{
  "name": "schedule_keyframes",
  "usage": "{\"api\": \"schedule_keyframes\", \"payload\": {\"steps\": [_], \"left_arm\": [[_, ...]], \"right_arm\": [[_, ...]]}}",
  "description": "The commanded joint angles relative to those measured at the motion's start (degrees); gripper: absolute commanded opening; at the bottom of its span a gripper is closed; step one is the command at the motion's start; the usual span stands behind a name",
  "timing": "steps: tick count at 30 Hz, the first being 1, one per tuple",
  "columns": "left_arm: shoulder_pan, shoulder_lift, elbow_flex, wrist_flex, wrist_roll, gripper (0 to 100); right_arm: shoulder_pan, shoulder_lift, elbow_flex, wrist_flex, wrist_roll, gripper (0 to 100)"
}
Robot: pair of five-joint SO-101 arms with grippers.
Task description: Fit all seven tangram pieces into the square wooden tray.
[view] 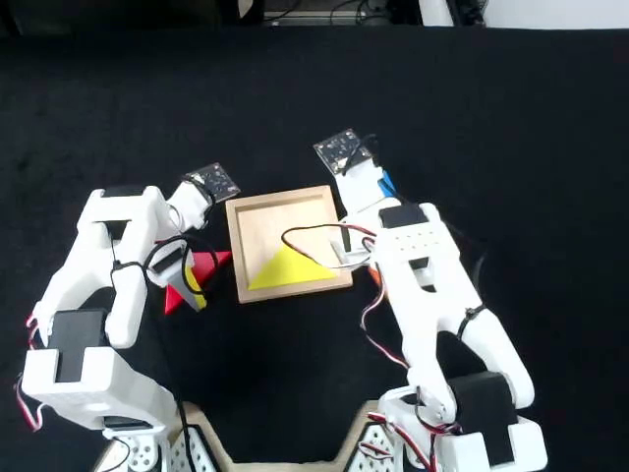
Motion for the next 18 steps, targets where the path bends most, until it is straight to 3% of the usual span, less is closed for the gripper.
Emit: {"api": "schedule_keyframes", "payload": {"steps": [1, 7, 18], "left_arm": [[2.2, -0.3, -0.1, -0.6, 0.7, 39], [2.2, 3.7, -2.6, -0.1, 0.4, 29], [2.2, 4.0, -2.9, -0.1, 1.0, 29]], "right_arm": [[1.1, -0.3, -1.7, -1.0, -0.4, 1.1], [1.1, -0.5, -1.1, -1.1, 0.0, 1.1], [1.1, -0.4, -0.7, -1.1, 0.1, 1.1]]}}
